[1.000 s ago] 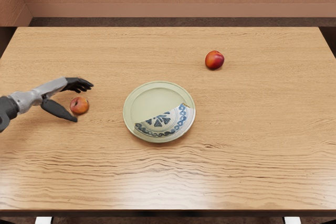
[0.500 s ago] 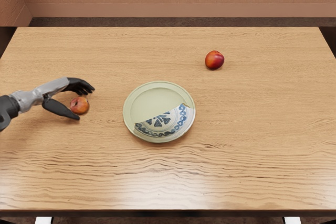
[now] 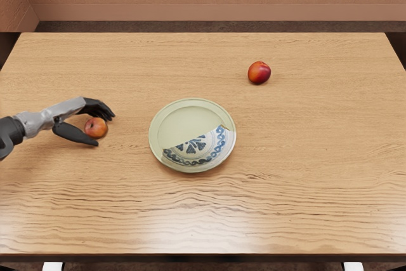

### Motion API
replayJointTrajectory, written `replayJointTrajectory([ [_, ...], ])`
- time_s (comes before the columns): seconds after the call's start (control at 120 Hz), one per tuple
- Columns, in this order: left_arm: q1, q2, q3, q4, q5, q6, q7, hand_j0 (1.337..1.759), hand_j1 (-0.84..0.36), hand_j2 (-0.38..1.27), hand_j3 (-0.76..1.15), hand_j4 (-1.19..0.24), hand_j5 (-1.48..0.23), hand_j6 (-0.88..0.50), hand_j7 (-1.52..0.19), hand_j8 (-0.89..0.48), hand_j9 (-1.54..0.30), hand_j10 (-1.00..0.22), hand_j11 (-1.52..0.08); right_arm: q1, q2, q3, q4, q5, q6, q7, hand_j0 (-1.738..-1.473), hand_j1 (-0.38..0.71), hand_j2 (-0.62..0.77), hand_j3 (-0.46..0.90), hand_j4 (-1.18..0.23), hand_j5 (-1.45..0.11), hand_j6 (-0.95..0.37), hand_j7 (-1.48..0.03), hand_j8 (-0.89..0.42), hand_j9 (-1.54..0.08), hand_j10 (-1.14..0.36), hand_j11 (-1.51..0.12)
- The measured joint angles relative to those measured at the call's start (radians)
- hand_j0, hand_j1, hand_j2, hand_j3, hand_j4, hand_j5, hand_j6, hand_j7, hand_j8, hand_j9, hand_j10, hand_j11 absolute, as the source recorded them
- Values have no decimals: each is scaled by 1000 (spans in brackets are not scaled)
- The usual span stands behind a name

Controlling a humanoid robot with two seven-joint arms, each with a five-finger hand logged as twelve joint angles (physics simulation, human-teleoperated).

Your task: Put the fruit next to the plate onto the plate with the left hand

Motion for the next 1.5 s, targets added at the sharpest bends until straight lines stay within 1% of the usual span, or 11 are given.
replayJointTrajectory([
  [0.167,0,2,0,0,2,-14,-1,1658,-275,113,0,-542,-669,-544,-668,-501,-669,-237,-836,0,0,0,0,-1,0,0,-1658,-349,0,0,0,0,-1,0,0,0,0,0],
  [0.392,-18,3,2,0,7,-52,0,1657,-299,191,0,-608,-782,-609,-780,-457,-781,-493,-843,0,0,-1,0,-2,0,0,-1658,-349,0,0,0,0,-1,0,0,0,0,0],
  [0.575,-23,5,3,0,8,-65,0,1655,-285,225,0,-645,-850,-646,-849,-460,-851,-515,-874,0,0,-1,0,-3,0,0,-1658,-349,0,0,0,0,-1,0,0,0,0,0],
  [0.708,-61,0,46,-1,5,-67,0,1655,-292,309,0,-687,-907,-661,-906,-467,-914,-528,-924,0,0,-1,0,-3,0,0,-1658,-349,0,0,0,0,-1,0,0,0,0,0],
  [0.967,-63,-1,65,-3,-2,-69,-1,1653,-278,283,0,-739,-931,-666,-923,-471,-955,-515,-984,0,0,-1,0,-2,0,0,-1658,-349,0,0,0,0,-1,0,0,0,0,0],
  [1.15,-115,50,71,-44,4,-81,0,1654,-289,304,0,-738,-991,-632,-987,-426,-986,-515,-997,0,0,-1,0,-2,0,0,-1658,-349,0,0,0,0,-1,0,0,0,0,0],
  [1.158,-117,51,71,-48,4,-81,0,1654,-302,387,0,-740,-991,-633,-986,-426,-985,-514,-998,0,0,-1,0,-2,0,0,-1658,-349,0,0,0,0,-1,0,0,0,0,0],
  [1.208,-126,51,72,-68,4,-89,0,1654,-325,468,0,-742,-1012,-630,-1004,-419,-1002,-499,-1011,0,0,-1,0,-2,0,0,-1658,-349,0,0,0,0,0,0,0,0,0,0],
  [1.275,-148,54,72,-88,3,-101,0,1654,-311,404,0,-746,-1030,-639,-1022,-425,-1024,-499,-1019,0,0,-1,0,-2,0,0,-1658,-349,0,0,0,0,0,0,0,0,0,0],
  [1.375,-174,48,72,-104,4,-118,0,1655,-349,539,0,-756,-1043,-653,-1033,-418,-1030,-524,-1025,0,0,-1,0,-2,0,0,-1658,-349,0,0,0,0,0,0,0,0,0,0],
  [1.5,-215,33,71,-110,0,-149,0,1656,-363,555,0,-770,-1046,-681,-1042,-410,-1037,-511,-1034,0,0,-1,0,-2,0,0,-1658,-349,0,0,0,0,0,0,0,0,0,0],
])
